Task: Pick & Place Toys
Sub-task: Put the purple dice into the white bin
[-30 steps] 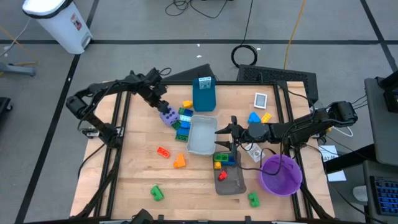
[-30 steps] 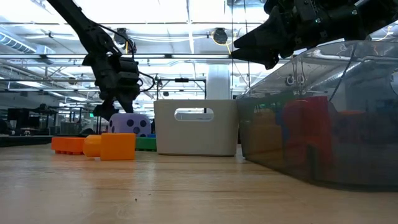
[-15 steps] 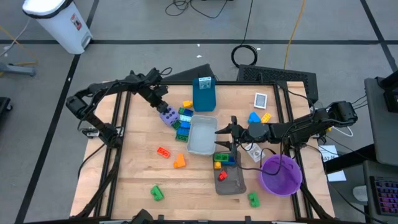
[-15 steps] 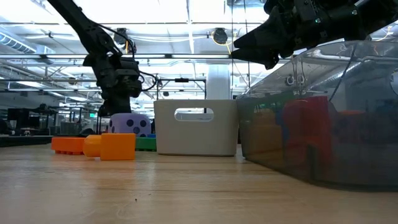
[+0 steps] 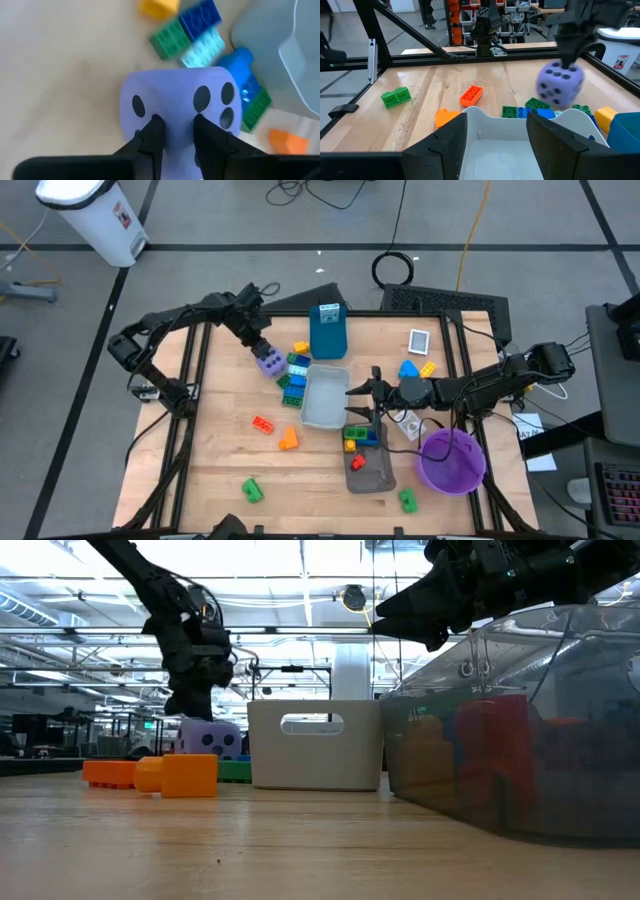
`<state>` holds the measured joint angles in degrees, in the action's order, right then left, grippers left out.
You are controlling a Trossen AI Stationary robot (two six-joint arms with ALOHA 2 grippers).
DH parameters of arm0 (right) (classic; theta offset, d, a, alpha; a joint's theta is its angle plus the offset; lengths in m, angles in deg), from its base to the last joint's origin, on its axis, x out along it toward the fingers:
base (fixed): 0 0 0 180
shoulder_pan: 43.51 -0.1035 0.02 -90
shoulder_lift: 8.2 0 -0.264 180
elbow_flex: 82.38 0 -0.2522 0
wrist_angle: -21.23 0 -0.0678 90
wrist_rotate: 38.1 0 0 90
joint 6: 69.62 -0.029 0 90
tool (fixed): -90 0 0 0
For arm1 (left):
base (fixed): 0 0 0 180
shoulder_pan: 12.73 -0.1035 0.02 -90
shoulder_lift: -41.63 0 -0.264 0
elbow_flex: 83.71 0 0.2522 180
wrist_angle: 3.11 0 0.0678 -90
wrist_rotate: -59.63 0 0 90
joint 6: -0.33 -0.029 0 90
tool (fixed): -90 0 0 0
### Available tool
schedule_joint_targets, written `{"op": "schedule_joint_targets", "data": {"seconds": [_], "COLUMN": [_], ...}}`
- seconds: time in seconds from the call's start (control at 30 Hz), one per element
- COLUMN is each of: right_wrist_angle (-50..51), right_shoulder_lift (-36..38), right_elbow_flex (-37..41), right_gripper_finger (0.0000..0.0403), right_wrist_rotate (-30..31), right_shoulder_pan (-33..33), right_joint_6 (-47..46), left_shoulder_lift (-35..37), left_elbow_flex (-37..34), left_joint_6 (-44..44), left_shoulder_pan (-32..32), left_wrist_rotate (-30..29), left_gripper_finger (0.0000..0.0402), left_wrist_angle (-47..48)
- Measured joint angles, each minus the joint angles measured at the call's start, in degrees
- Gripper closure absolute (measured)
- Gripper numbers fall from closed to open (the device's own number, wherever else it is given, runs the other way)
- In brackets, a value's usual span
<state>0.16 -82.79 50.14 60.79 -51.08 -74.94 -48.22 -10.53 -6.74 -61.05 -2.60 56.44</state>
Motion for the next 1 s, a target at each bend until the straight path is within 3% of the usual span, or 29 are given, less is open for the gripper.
{"op": "schedule_joint_targets", "data": {"seconds": [0.33,0.63,0.8,1.0], "right_wrist_angle": [-0.02,-0.06,-0.89,-3.32], "right_shoulder_lift": [0.00,0.00,0.00,-0.02], "right_elbow_flex": [0.01,0.01,0.02,0.02], "right_gripper_finger": [0.0206,0.0206,0.0206,0.0206], "right_wrist_rotate": [0.01,0.04,0.17,0.26], "right_shoulder_pan": [0.00,0.04,0.13,0.52], "right_joint_6": [0.02,1.63,1.73,1.70], "left_shoulder_lift": [6.13,10.49,9.81,8.37], "left_elbow_flex": [3.80,3.84,7.64,13.76], "left_joint_6": [1.49,7.96,10.78,12.33], "left_shoulder_pan": [4.54,17.20,23.60,26.93], "left_wrist_rotate": [-0.98,-0.22,0.32,1.37], "left_gripper_finger": [0.0324,0.0324,0.0324,0.0363], "left_wrist_angle": [2.96,-0.91,-2.85,-5.48]}}
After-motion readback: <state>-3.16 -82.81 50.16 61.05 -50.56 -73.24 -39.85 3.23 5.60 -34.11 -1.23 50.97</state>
